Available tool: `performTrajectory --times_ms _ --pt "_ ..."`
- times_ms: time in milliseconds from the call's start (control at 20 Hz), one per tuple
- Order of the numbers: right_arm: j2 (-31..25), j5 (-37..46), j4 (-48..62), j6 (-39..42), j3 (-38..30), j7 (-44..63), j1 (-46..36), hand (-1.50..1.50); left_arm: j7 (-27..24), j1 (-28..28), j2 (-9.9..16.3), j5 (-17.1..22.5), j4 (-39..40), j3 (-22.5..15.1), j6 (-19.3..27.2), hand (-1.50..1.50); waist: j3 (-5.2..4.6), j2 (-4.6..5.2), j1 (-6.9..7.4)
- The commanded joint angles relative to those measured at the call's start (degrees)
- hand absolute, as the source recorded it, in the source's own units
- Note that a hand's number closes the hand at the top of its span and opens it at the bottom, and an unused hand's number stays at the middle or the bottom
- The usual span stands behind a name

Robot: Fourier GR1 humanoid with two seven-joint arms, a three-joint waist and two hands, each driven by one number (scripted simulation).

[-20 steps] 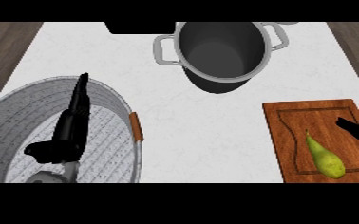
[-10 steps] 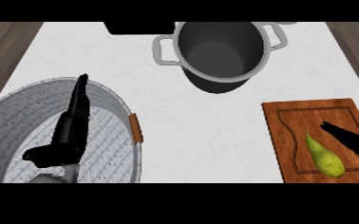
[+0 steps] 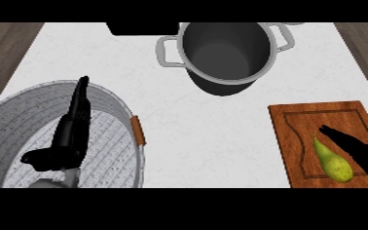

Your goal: Pick the pear from the cutting board and place it in the pot

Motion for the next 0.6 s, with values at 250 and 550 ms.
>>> performTrajectory --times_ms 250,550 --pt "3.2 6.7 6.5 -9.3 -0.7 -7.8 -2.1 1.50 0.2 3.5 -0.7 1.6 -2.2 1.0 -3.3 0.00 -0.43 0.19 0.12" --pt "6.0 7.3 7.5 -10.7 -2.7 -8.8 -6.4 1.50 2.6 0.6 -3.3 -1.0 -0.6 0.4 -1.2 0.00 -0.45 0.24 0.06"
